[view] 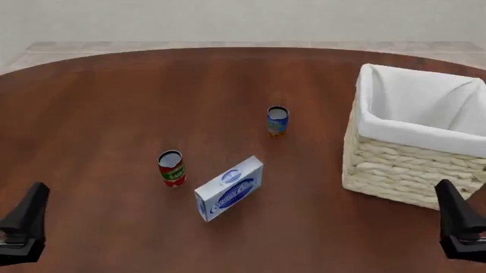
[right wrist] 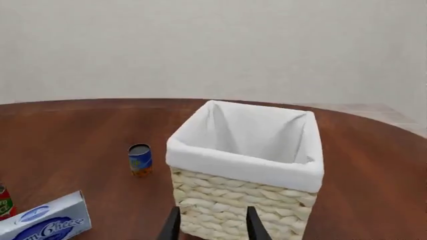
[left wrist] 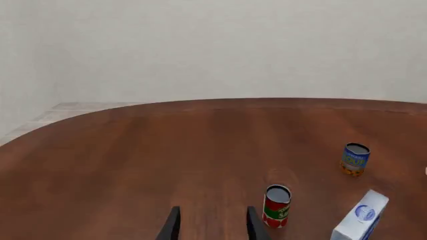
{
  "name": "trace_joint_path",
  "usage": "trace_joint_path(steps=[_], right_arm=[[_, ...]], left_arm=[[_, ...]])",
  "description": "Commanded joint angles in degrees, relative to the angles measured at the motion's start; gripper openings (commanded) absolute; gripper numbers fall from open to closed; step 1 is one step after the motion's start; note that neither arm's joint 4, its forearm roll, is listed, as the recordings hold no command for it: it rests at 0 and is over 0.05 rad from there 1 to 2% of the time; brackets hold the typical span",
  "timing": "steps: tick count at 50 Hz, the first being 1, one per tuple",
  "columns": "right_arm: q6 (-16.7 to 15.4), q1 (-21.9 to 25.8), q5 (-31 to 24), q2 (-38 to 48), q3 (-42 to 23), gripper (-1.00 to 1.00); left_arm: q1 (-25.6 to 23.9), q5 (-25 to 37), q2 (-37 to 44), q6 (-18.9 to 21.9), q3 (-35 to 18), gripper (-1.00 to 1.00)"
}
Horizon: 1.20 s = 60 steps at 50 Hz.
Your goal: Pick up the cream cheese box, and put it in the basket.
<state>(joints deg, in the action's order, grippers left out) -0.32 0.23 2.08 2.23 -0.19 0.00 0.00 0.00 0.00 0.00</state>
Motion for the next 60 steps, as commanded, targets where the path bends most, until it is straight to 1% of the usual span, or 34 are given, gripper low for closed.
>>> trace_joint_path(steps=[1, 6, 9, 11, 13, 14, 15, 17, 19, 23, 24, 25, 29, 33, 35, 36, 38, 39, 41, 47, 48, 49, 50, 51, 53, 54, 56, 57, 58, 59, 60], right_arm=[[0.4, -0.5, -2.9, -2.0, -0.7, 1.00], [0.3, -0.5, -3.2, -1.6, -1.4, 1.00], [0.6, -1.1, -4.9, -2.1, -3.6, 1.00], [1.3, -1.5, -6.6, -2.2, -5.8, 1.00], [1.1, -1.6, -7.6, -2.2, -6.9, 1.00], [0.9, -1.7, -9.2, -2.2, -8.7, 1.00], [0.9, -1.7, -9.3, -2.2, -8.7, 1.00], [0.8, -1.6, -12.1, -2.2, -11.6, 1.00], [0.8, -1.6, -13.0, -2.2, -12.4, 1.00], [1.5, -0.4, -16.1, -2.0, -14.7, 1.00], [1.5, -0.4, -16.2, -2.0, -14.7, 1.00], [1.2, 0.9, -16.3, -1.0, -15.5, 1.00], [0.8, 2.5, -16.4, 1.1, -17.1, 1.00], [-0.5, 4.7, -15.9, 3.9, -19.2, 1.00], [-1.7, 6.3, -15.6, 5.6, -20.4, 1.00], [-3.0, 6.9, -15.1, 6.1, -20.4, 1.00], [-4.7, 8.5, -14.3, 7.5, -20.8, 1.00], [-5.1, 8.8, -14.1, 7.9, -21.0, 1.00], [-4.8, 9.7, -14.1, 9.2, -22.2, 1.00], [-8.5, 14.3, -12.7, 14.6, -25.4, 1.00], [-8.5, 14.3, -12.7, 14.6, -25.4, 1.00], [-9.5, 16.0, -12.1, 16.7, -26.9, 1.00], [-9.5, 16.0, -12.1, 16.7, -26.9, 1.00], [-9.9, 16.9, -11.9, 18.9, -28.8, 1.00], [-9.9, 18.2, -12.2, 20.7, -31.1, 1.00], [-9.9, 18.2, -12.2, 20.7, -31.2, 1.00], [-11.8, 20.1, -12.3, 22.8, -33.0, 1.00], [-13.1, 21.9, -12.3, 24.8, -34.3, 1.00], [-13.1, 21.9, -12.3, 24.9, -34.3, 1.00], [-13.4, 22.7, -12.1, 26.0, -34.8, 1.00], [-12.9, 23.6, -12.4, 28.0, -35.5, 1.00]], left_arm=[[0.0, 0.0, 0.0, 0.0, 0.0, 1.00], [0.0, 0.0, 0.0, 0.0, 0.0, 1.00], [0.0, 0.0, 0.0, 0.0, 0.0, 1.00], [0.0, 0.0, 0.0, 0.0, 0.0, 1.00], [0.0, 0.0, 0.0, 0.0, 0.0, 1.00], [0.0, 0.0, 0.0, 0.0, 0.0, 1.00], [0.0, 0.0, 0.0, 0.0, 0.0, 1.00], [0.0, 0.0, 0.0, 0.0, 0.0, 1.00], [0.0, 0.0, 0.0, 0.0, 0.0, 1.00], [0.0, 0.0, 0.0, 0.0, 0.0, 1.00], [0.0, 0.0, 0.0, 0.0, 0.0, 1.00], [0.0, 0.0, 0.0, 0.0, 0.0, 1.00], [0.0, 0.0, 0.0, 0.0, 0.0, 1.00], [0.0, 0.0, 0.0, 0.0, 0.0, 1.00], [0.0, 0.0, 0.0, 0.0, 0.0, 1.00], [0.0, 0.0, 0.0, 0.0, 0.0, 1.00], [0.0, 0.0, 0.0, 0.0, 0.0, 1.00], [0.0, 0.0, 0.0, 0.0, 0.0, 1.00], [0.0, 0.0, 0.0, 0.0, 0.0, 1.00], [0.0, 0.0, 0.0, 0.0, 0.0, 1.00], [0.0, 0.0, 0.0, 0.0, 0.0, 1.00], [0.0, 0.0, 0.0, 0.0, 0.0, 1.00], [0.0, 0.0, 0.0, 0.0, 0.0, 1.00], [0.0, 0.0, 0.0, 0.0, 0.0, 1.00], [0.0, 0.0, 0.0, 0.0, 0.0, 1.00], [0.0, 0.0, 0.0, 0.0, 0.0, 1.00], [0.0, 0.0, 0.0, 0.0, 0.0, 1.00], [0.0, 0.0, 0.0, 0.0, 0.0, 1.00], [0.0, 0.0, 0.0, 0.0, 0.0, 1.00], [0.0, 0.0, 0.0, 0.0, 0.0, 1.00], [0.0, 0.0, 0.0, 0.0, 0.0, 1.00]])
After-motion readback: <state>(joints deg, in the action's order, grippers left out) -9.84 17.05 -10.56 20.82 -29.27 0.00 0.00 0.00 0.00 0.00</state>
